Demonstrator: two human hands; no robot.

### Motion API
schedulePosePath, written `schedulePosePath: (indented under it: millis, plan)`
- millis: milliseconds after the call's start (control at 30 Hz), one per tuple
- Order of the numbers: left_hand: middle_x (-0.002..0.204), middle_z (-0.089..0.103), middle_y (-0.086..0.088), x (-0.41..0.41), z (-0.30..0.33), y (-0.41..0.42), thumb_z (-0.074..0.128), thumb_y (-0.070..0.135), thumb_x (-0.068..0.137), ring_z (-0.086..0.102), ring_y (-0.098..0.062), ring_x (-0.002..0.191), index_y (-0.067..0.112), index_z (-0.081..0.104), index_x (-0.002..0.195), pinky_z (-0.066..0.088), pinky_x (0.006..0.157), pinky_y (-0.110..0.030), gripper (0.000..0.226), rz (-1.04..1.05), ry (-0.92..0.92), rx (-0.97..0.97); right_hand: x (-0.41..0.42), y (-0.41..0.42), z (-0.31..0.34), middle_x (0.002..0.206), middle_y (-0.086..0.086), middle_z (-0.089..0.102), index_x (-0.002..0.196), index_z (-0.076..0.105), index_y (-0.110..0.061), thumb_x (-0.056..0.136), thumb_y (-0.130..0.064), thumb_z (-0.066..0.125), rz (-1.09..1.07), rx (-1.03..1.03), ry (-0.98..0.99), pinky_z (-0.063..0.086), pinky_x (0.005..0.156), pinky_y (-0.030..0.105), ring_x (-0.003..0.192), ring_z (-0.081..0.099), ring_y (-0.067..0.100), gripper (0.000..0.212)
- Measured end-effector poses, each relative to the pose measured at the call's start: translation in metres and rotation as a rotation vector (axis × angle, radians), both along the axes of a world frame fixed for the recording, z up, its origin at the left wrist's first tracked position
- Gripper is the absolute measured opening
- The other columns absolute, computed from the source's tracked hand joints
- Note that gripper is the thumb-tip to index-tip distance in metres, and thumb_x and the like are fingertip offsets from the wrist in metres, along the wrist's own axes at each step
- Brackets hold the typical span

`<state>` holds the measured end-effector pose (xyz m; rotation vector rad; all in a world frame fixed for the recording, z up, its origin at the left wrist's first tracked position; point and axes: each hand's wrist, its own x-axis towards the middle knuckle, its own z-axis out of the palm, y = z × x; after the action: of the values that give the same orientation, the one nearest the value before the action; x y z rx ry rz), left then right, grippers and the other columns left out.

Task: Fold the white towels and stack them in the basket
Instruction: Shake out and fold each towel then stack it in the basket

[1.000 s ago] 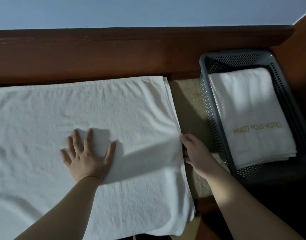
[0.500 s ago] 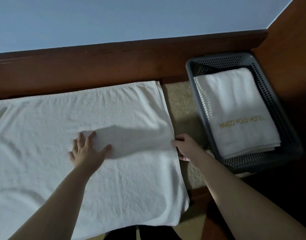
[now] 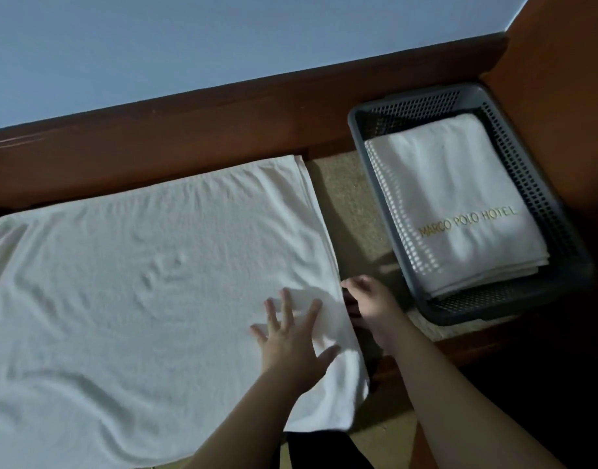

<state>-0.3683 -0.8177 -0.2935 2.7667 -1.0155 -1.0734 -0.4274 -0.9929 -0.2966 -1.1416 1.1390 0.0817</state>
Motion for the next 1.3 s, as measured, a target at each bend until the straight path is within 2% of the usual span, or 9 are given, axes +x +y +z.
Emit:
schedulePosePath:
  millis: [233,400,533,700,833,967,1100,1233,1300]
  plan:
    - [0.17,-0.029,-0.003,0.004,0.006,-0.004,0.046,0.094,0.077,-0.023,-0.042,0.156,0.051,0.011,0.158,0.01,0.118,-0.076,0.098,0.03,0.049,-0.014,-0.014,-0.001,0.007,0.092,0.001,0.079,0.109,0.077,-0.021,0.099,-0.034,0.071,0.18,-0.018,0.044,0.047,0.048,0.018,0.069,0.068,0.011,0.018]
    - [0.171,-0.027,-0.001,0.009,0.009,0.001,0.055,0.09,0.075,-0.023,-0.04,0.156,0.053,0.016,0.155,0.013,0.12,-0.075,0.096,0.013,0.091,-0.032,-0.015,0.007,0.01,0.093,-0.001,0.08,0.098,0.078,-0.019,0.093,-0.032,0.079,0.272,-0.06,-0.014,0.063,0.089,0.043,0.091,0.077,0.018,0.014]
    - [0.171,-0.025,0.002,0.015,0.014,0.004,0.06,0.087,0.076,-0.022,-0.037,0.157,0.053,0.021,0.153,0.013,0.121,-0.074,0.093,0.009,0.129,-0.044,-0.012,0.013,0.011,0.092,0.003,0.077,0.096,0.07,-0.014,0.093,-0.035,0.078,0.239,-0.137,0.026,0.062,0.084,0.042,0.09,0.075,0.022,0.023]
    - [0.173,-0.02,0.004,0.023,0.017,0.008,0.062,0.087,0.074,-0.019,-0.033,0.159,0.053,0.028,0.15,0.013,0.121,-0.073,0.089,0.013,0.186,-0.086,-0.021,0.018,0.014,0.109,0.006,0.074,0.11,0.067,-0.018,0.106,-0.034,0.058,0.155,0.079,0.045,0.063,0.086,0.048,0.101,0.071,0.027,0.019]
    - [0.173,-0.02,0.007,0.027,0.021,0.009,0.065,0.083,0.077,-0.02,-0.03,0.159,0.052,0.029,0.152,0.009,0.12,-0.072,0.088,0.014,0.223,-0.097,-0.032,0.018,0.02,0.1,-0.003,0.079,0.103,0.076,-0.024,0.102,-0.034,0.067,0.243,0.094,0.04,0.064,0.085,0.046,0.098,0.075,0.022,0.014]
    - [0.172,-0.019,0.008,0.029,0.021,0.009,0.065,0.078,0.076,-0.021,-0.029,0.158,0.046,0.035,0.149,0.009,0.121,-0.072,0.085,0.031,0.268,-0.094,-0.045,0.028,0.026,0.095,-0.007,0.08,0.104,0.078,-0.027,0.095,-0.037,0.075,0.361,0.084,0.058,0.061,0.071,0.03,0.091,0.077,0.015,0.014]
    - [0.174,-0.007,0.009,0.037,0.022,0.006,0.064,0.06,0.078,-0.016,-0.028,0.16,0.036,0.058,0.106,0.013,0.121,-0.072,0.037,0.188,0.379,-0.174,-0.064,0.044,0.022,0.094,-0.005,0.08,0.097,0.079,-0.021,0.095,-0.024,0.075,0.48,-0.035,0.005,0.056,0.082,0.027,0.089,0.075,0.008,0.006]
    - [0.174,0.0,0.008,0.039,0.026,0.0,0.05,0.089,0.074,-0.009,-0.03,0.161,0.029,0.061,0.093,0.02,0.12,-0.07,0.064,0.217,0.386,-0.174,-0.079,0.066,0.021,0.078,-0.002,0.072,0.088,0.069,-0.016,0.093,-0.019,0.07,0.552,-0.178,0.017,0.049,0.066,0.024,0.067,0.065,0.005,0.006]
    - [0.174,-0.006,0.005,0.034,0.025,0.0,0.06,0.085,0.078,-0.013,-0.034,0.16,0.032,0.058,0.087,0.02,0.12,-0.071,0.054,0.134,0.327,-0.117,-0.086,0.077,0.017,0.081,-0.003,0.068,0.087,0.061,-0.022,0.091,-0.019,0.071,0.548,-0.242,0.024,0.049,0.069,0.026,0.07,0.062,0.008,0.011]
